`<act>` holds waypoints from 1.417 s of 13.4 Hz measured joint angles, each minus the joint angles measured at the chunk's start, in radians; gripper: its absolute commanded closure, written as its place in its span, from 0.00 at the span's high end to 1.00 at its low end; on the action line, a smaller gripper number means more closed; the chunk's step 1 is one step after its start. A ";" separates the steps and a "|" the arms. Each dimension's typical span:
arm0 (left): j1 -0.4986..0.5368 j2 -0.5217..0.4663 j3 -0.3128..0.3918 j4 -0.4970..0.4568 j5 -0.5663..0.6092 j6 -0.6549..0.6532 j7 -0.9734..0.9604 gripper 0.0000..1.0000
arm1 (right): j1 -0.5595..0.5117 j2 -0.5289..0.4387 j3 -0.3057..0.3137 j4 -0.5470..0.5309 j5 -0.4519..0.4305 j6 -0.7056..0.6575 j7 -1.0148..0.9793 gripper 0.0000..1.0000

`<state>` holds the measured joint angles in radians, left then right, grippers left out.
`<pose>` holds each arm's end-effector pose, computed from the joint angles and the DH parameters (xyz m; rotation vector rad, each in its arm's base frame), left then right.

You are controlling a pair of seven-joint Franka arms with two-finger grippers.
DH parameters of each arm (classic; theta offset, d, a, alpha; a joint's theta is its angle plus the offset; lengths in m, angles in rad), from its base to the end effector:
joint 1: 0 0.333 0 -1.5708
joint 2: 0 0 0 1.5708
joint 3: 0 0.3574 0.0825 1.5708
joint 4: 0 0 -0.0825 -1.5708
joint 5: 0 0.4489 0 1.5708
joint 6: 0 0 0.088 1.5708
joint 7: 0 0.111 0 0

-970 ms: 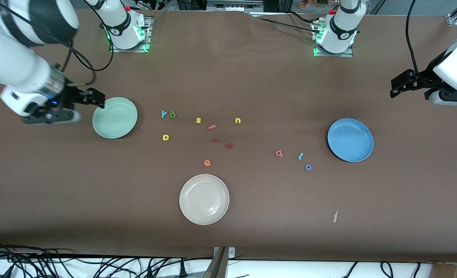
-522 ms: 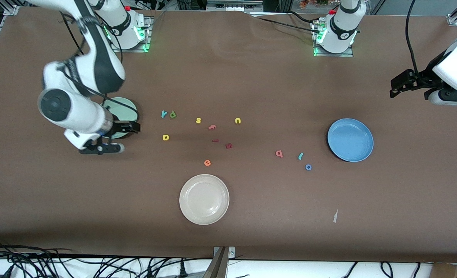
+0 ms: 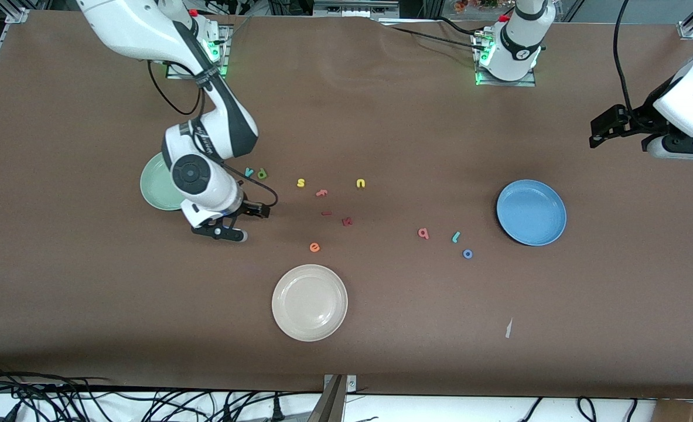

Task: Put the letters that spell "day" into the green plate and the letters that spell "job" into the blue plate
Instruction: 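Reach the right gripper to the yellow letter a and grasp it, then drop the yellow a on the green plate while the left gripper reaches out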

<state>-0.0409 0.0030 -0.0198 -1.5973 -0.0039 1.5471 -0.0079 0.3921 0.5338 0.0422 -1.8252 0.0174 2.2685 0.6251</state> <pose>0.6155 -0.0378 0.6439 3.1373 -0.0828 -0.0837 0.6406 0.2958 0.2204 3.1055 -0.3233 -0.1488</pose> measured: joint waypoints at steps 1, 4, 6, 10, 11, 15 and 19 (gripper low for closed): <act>0.000 0.000 -0.003 0.000 0.000 0.000 0.000 1.00 | 0.011 0.012 0.000 -0.011 0.000 0.030 0.029 0.96; 0.000 0.000 -0.005 0.001 0.000 0.000 0.000 1.00 | 0.024 0.025 0.000 -0.106 0.000 0.175 0.054 0.80; 0.000 0.000 -0.006 0.001 -0.005 0.000 -0.003 1.00 | 0.024 0.025 -0.003 -0.172 -0.001 0.264 0.054 0.69; 0.000 0.000 -0.007 0.002 -0.009 0.000 -0.008 1.00 | 0.025 0.020 -0.007 -0.186 -0.013 0.284 0.054 0.58; -0.001 0.000 -0.008 0.002 -0.010 0.000 -0.008 1.00 | 0.025 0.020 -0.007 -0.186 -0.017 0.284 0.054 0.53; -0.001 0.000 -0.008 0.002 -0.020 0.000 -0.008 1.00 | 0.025 0.016 -0.008 -0.187 -0.021 0.284 0.054 0.11; 0.000 0.000 -0.008 0.002 -0.027 -0.001 -0.008 1.00 | 0.025 0.012 -0.010 -0.188 -0.025 0.282 0.045 0.00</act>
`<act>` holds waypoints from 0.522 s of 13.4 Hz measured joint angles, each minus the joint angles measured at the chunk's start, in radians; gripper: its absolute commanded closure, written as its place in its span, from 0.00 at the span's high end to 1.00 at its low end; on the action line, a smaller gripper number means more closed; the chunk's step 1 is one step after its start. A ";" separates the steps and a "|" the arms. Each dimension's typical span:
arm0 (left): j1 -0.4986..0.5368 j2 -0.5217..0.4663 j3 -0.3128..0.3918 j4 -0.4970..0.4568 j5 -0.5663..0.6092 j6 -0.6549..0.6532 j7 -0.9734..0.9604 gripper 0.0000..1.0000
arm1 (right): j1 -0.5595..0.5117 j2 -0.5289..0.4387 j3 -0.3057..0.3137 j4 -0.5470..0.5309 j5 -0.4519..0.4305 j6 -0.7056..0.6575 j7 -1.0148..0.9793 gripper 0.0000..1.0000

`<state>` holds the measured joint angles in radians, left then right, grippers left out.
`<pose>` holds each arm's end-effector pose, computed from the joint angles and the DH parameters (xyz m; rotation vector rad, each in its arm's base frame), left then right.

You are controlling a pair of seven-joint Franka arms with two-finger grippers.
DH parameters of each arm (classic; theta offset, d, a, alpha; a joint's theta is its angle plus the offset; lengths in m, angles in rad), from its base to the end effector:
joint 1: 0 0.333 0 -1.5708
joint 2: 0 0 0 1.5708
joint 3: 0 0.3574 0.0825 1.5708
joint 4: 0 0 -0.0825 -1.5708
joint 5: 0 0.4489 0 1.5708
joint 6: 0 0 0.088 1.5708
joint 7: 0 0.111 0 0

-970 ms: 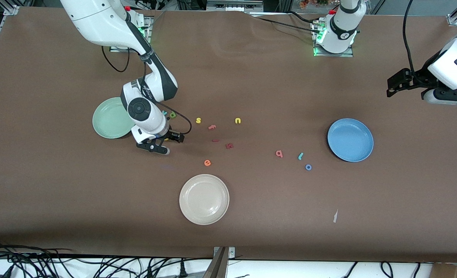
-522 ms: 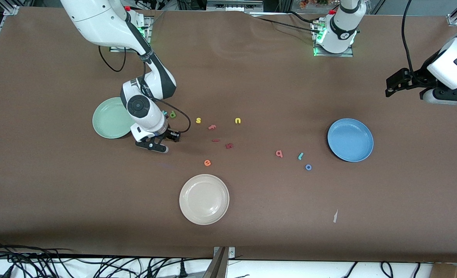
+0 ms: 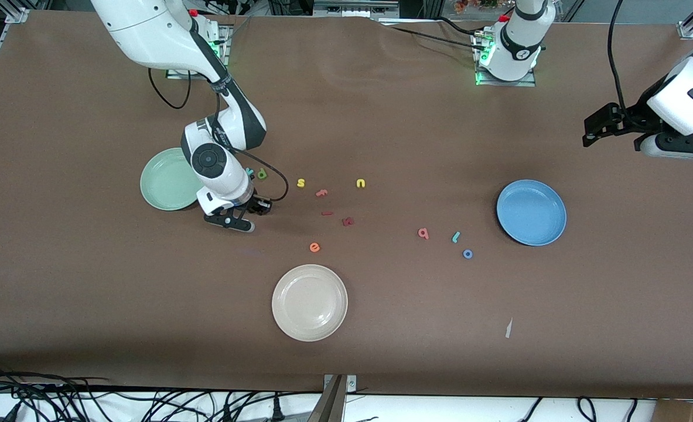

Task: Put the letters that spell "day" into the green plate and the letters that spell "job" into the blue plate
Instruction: 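Drop the yellow a on the green plate while the left gripper reaches out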

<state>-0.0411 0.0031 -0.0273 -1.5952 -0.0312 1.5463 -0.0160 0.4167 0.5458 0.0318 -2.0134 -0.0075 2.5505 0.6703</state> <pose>0.6150 -0.0456 0.6449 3.1104 -0.0814 -0.0829 0.5938 0.2857 0.1545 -3.1165 0.3444 0.0215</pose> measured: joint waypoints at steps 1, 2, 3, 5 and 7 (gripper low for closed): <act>0.000 0.001 0.000 0.000 -0.014 -0.001 0.000 1.00 | 0.000 -0.001 0.000 0.000 0.000 -0.002 -0.005 0.00; 0.000 0.005 0.000 -0.001 -0.021 -0.002 0.000 1.00 | 0.000 -0.002 -0.002 0.001 0.000 -0.009 -0.009 0.00; 0.000 0.015 0.000 -0.001 -0.023 -0.002 0.000 1.00 | 0.001 -0.008 -0.008 0.005 -0.003 -0.023 -0.021 0.00; -0.001 0.041 -0.001 -0.001 -0.023 -0.002 0.000 1.00 | 0.001 -0.037 -0.042 0.020 -0.008 -0.096 -0.101 0.01; -0.001 0.068 -0.001 -0.001 -0.023 -0.002 0.000 1.00 | -0.001 -0.082 -0.095 0.024 -0.008 -0.204 -0.221 0.02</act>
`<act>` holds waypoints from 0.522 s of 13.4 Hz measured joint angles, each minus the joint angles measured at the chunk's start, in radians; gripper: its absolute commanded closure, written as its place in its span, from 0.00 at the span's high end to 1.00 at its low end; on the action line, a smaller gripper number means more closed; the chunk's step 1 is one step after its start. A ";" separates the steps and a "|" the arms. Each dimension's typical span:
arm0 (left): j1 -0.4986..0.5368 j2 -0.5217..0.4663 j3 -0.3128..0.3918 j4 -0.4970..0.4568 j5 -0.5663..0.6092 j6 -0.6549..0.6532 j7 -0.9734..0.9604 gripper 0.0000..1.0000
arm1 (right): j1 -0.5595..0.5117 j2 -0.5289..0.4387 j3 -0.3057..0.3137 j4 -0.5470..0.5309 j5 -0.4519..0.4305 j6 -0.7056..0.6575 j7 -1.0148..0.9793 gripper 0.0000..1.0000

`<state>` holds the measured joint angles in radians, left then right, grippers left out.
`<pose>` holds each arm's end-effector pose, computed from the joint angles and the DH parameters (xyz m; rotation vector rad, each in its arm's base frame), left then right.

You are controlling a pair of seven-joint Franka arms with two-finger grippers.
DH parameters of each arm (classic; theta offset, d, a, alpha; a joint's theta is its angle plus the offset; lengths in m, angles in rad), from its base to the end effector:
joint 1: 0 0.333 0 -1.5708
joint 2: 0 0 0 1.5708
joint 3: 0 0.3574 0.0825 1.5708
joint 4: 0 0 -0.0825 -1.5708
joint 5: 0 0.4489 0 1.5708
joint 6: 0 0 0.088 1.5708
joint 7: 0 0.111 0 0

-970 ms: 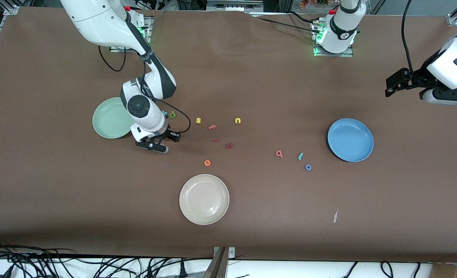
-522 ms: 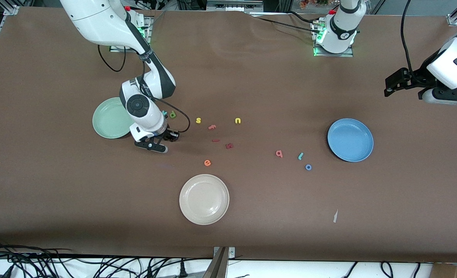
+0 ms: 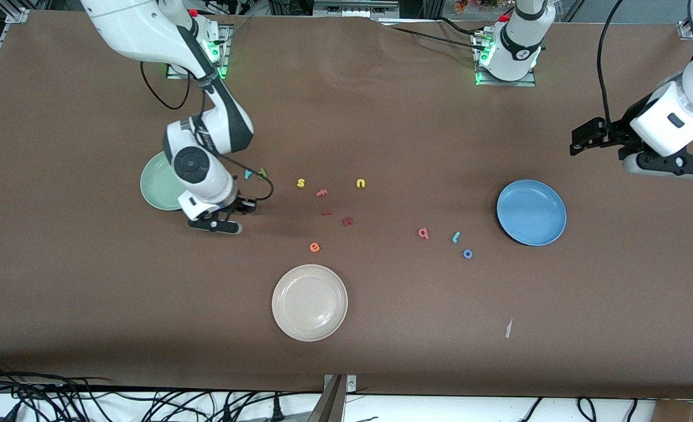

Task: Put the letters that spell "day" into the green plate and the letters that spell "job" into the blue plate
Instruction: 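Drop the yellow a on the green plate while the left gripper reaches out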

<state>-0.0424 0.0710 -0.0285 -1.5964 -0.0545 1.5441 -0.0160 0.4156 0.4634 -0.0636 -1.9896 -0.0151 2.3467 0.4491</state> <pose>0.6341 -0.0506 0.6017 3.0833 -0.0818 -0.1940 0.6178 0.2274 0.2025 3.0595 -0.1236 -0.1256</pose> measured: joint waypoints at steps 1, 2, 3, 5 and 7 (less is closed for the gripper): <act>0.000 0.012 0.000 0.000 0.000 0.000 0.000 1.00 | -0.001 -0.022 -0.027 0.000 0.000 -0.049 -0.058 0.02; 0.000 0.021 0.000 0.000 0.000 0.001 0.000 1.00 | -0.002 -0.041 -0.057 -0.002 0.000 -0.095 -0.118 0.02; 0.000 0.028 0.000 0.001 0.000 0.002 0.000 1.00 | -0.003 -0.060 -0.090 -0.014 0.000 -0.124 -0.173 0.02; -0.001 0.035 0.000 0.001 0.000 0.004 0.000 1.00 | -0.006 -0.107 -0.156 -0.092 0.000 -0.112 -0.286 0.08; -0.004 0.047 -0.003 -0.001 -0.001 0.032 0.000 1.00 | -0.007 -0.164 -0.207 -0.220 0.000 -0.034 -0.369 0.37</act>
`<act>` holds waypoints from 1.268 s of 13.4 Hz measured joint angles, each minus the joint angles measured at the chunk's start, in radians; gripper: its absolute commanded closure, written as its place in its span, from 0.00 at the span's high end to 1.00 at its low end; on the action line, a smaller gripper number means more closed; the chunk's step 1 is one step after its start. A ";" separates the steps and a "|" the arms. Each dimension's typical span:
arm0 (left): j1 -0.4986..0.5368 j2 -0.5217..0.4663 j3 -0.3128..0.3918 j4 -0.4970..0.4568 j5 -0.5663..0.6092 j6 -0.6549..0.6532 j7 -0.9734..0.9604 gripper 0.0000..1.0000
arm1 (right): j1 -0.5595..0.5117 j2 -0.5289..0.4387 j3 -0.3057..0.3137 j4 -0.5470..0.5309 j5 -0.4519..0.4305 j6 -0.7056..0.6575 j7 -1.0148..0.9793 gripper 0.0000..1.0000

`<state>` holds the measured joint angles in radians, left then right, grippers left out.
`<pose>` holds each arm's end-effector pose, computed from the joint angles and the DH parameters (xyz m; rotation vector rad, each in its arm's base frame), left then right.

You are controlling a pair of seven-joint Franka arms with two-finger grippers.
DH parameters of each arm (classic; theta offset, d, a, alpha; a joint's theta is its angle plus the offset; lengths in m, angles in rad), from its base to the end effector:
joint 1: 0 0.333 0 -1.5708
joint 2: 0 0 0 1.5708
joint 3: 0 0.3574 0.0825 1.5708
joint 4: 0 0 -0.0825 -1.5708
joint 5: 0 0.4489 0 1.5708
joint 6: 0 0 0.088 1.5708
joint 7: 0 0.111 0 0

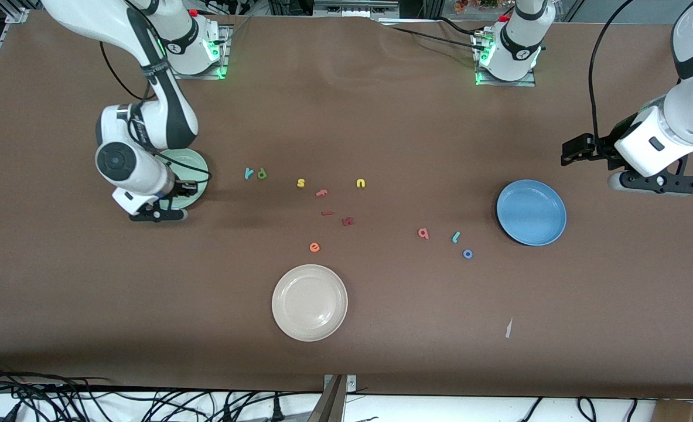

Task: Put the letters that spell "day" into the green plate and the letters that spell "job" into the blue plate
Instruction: 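Drop the yellow a on the green plate while the left gripper reaches out, then grasp the green p with the right gripper while the left grasps teal 1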

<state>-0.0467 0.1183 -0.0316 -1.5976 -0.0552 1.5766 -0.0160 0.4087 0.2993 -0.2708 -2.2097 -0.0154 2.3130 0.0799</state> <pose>0.6496 -0.0560 0.5730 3.0804 -0.0896 -0.2189 0.5770 0.0772 0.2173 3.0183 0.1111 -0.2647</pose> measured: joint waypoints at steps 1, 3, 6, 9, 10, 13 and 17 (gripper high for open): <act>-0.003 0.010 -0.005 -0.006 0.000 0.030 0.000 1.00 | 0.000 -0.023 -0.022 -0.055 0.000 0.031 -0.026 0.64; -0.018 0.031 -0.013 -0.045 -0.001 0.123 0.000 1.00 | 0.000 -0.053 -0.050 -0.118 0.001 0.048 -0.047 1.00; -0.044 0.045 -0.016 -0.138 -0.001 0.280 -0.003 1.00 | 0.001 -0.073 -0.056 -0.140 0.002 0.047 -0.046 1.00; -0.073 0.057 -0.017 -0.215 -0.001 0.436 -0.003 1.00 | 0.005 -0.098 -0.023 -0.140 0.007 0.044 -0.002 1.00; -0.092 0.072 -0.018 -0.226 -0.001 0.467 -0.003 1.00 | 0.006 -0.105 0.013 -0.140 0.008 0.044 0.065 1.00; -0.168 0.151 -0.021 -0.239 -0.001 0.513 -0.006 1.00 | 0.015 -0.115 0.176 -0.133 0.008 0.044 0.357 1.00; -0.199 0.276 -0.018 -0.239 -0.001 0.563 -0.009 1.00 | 0.024 -0.107 0.322 -0.131 0.008 0.087 0.614 1.00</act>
<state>-0.2453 0.3939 -0.0495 -1.8371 -0.0566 2.1399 -0.0248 0.4329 0.1926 0.0514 -2.3409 -0.0074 2.4003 0.6936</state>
